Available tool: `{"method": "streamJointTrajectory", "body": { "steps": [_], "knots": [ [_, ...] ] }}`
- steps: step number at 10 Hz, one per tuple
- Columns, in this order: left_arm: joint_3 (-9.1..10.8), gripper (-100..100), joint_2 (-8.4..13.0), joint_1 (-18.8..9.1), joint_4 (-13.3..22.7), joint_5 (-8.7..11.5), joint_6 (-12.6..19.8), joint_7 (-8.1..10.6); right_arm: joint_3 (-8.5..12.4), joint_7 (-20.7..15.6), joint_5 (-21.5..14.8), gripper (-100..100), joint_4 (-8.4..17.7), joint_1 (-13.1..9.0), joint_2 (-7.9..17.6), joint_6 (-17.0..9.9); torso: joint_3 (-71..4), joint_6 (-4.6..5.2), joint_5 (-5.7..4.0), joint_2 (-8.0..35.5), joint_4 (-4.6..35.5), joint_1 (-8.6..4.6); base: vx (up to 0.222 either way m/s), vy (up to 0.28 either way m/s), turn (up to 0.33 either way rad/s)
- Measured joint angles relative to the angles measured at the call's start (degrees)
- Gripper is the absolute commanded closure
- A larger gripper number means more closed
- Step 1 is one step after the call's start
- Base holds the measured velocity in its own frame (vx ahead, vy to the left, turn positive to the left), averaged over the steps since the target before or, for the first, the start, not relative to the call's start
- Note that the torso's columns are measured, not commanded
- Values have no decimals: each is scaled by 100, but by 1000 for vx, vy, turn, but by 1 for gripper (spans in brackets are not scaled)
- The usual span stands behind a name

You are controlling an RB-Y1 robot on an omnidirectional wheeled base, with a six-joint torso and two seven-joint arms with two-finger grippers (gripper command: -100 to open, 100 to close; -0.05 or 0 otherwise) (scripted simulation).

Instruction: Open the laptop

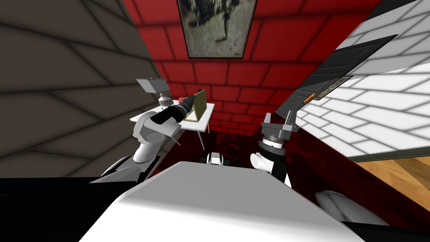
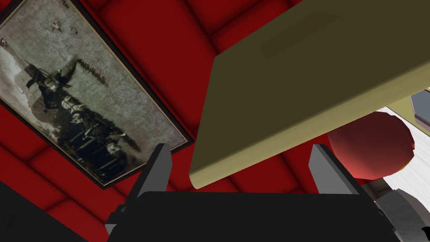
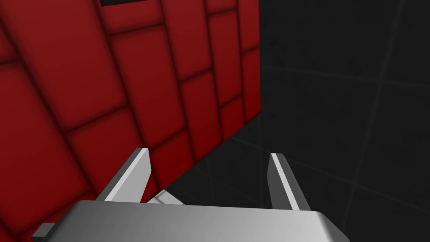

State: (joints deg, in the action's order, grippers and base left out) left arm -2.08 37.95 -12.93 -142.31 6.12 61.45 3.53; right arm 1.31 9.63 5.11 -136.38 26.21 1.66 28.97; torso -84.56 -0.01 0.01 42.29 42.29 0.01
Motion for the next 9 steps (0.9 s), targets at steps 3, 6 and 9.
{"method": "streamJointTrajectory", "body": {
  "steps": [3,6,9],
  "knots": [
    [1,-100,49,-103,-41,57,193,20,0,0,0,0,0,2,0,0,-23,1,-4,-39,-10,-11,63,9,-19],
    [52,100,-61,-172,39,96,152,89,0,0,0,0,0,0,0,0,4,-1,18,4,-7,33,-16,44,9],
    [218,100,-391,-215,324,228,-122,368,0,0,0,0,0,0,0,0,0,-19,32,-7,-18,51,-46,81,10]
  ]
}}
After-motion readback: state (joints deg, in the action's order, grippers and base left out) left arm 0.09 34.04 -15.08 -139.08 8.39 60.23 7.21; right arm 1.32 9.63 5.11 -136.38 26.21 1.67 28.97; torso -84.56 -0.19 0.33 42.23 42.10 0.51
